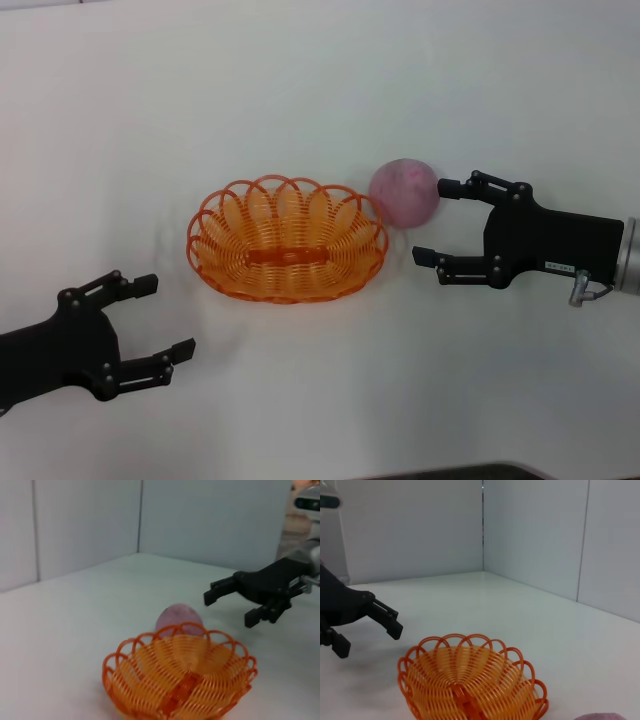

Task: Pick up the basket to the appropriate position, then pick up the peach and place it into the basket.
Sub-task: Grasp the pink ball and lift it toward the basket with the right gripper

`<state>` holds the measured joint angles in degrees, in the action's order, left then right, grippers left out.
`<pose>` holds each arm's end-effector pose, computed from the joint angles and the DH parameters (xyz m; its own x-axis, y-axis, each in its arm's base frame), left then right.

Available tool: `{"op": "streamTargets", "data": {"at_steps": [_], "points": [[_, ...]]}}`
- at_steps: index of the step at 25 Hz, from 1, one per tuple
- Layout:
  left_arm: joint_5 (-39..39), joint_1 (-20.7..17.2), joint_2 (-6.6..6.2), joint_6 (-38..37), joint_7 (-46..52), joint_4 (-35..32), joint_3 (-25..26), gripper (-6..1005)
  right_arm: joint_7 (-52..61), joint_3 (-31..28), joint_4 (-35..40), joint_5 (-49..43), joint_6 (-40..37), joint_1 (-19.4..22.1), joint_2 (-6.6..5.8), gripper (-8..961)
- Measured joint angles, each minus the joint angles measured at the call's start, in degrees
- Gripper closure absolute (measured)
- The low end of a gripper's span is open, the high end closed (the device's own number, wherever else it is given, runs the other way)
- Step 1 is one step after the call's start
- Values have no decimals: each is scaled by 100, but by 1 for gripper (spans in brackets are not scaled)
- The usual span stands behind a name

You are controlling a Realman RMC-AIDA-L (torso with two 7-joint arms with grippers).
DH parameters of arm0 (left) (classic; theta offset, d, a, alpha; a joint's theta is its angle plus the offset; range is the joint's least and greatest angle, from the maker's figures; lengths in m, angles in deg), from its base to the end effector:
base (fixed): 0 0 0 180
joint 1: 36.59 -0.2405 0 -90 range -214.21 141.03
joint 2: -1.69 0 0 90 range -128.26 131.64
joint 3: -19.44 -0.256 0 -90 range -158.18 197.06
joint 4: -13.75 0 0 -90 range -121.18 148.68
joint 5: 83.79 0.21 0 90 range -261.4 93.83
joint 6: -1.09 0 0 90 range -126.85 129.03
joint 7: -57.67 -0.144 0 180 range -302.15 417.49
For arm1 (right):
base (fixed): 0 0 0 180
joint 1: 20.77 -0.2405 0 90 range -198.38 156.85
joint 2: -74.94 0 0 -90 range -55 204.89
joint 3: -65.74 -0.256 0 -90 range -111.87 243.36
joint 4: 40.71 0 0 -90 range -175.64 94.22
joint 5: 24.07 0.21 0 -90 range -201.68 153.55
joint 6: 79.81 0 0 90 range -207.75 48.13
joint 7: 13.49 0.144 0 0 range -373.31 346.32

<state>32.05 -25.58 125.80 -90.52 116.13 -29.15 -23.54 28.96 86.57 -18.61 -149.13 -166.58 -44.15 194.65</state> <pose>-0.3243 0.2251 -0.0277 0.8663 0.2448 0.4354 0.3739 -0.8957 -0.2405 0.3289 0.2642 -0.0338 0.8670 -0.1370 -0.4792 -0.3376 -0.8687 -0.3625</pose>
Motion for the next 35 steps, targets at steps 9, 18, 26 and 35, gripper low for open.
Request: {"op": "streamTargets", "data": {"at_steps": [9,18,26,35], "points": [[72,11,-10,127,40,75,16,114,468,-9,77,-1,5,-8,-23,26],[72,9,-19,80,177,46,32,114,2900,50,1109,-28,-274,-120,-26,26],[70,-7,-18,65,269,32,86,113,4228,781,2327,-114,-438,-296,-47,27],[70,-37,-18,58,274,34,90,114,4801,2268,3561,-969,-427,-705,-31,28]]}}
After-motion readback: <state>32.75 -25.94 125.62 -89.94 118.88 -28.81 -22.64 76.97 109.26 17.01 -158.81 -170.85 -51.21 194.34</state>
